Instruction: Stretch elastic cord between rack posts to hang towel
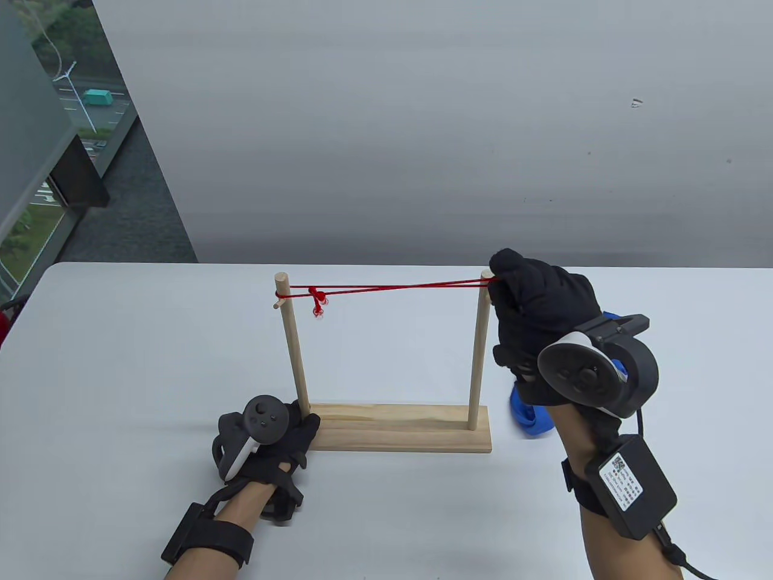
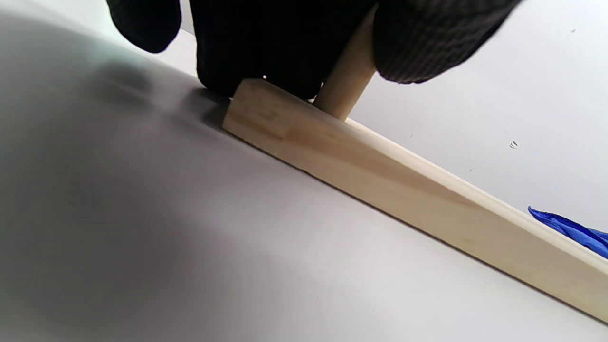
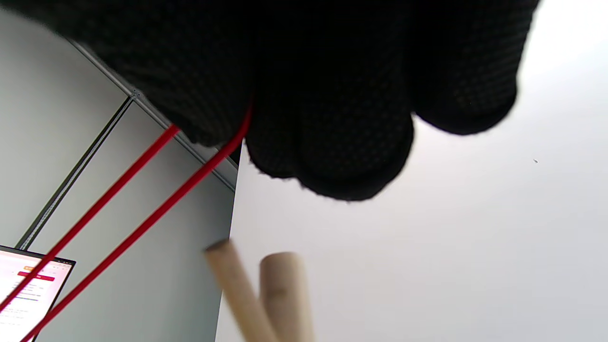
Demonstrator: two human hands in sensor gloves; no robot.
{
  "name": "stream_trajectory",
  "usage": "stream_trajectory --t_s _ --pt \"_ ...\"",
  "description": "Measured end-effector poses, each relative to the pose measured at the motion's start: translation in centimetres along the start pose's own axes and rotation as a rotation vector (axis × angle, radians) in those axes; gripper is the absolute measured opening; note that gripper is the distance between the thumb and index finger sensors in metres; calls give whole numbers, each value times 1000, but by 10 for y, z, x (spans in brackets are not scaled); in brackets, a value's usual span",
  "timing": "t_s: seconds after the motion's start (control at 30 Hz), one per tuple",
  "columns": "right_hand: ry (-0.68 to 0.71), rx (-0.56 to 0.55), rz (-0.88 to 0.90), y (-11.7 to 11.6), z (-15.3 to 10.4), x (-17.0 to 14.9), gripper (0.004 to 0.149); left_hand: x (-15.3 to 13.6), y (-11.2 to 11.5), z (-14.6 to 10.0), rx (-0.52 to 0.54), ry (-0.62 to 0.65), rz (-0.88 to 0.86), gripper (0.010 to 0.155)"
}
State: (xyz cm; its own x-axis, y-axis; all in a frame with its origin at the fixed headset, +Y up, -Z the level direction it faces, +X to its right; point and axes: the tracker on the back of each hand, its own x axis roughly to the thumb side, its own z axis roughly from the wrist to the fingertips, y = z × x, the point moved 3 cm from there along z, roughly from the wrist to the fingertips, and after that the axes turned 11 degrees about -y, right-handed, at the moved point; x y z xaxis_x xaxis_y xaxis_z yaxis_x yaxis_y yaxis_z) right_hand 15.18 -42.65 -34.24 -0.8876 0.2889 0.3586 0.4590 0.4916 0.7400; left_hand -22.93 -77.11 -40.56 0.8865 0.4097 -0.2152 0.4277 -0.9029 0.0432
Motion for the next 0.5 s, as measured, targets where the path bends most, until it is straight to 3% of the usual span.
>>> stream_trajectory --t_s 0.5 --pt "-87 39 -70 -29 21 -28 43 0 0 0 -1 -2 1 51"
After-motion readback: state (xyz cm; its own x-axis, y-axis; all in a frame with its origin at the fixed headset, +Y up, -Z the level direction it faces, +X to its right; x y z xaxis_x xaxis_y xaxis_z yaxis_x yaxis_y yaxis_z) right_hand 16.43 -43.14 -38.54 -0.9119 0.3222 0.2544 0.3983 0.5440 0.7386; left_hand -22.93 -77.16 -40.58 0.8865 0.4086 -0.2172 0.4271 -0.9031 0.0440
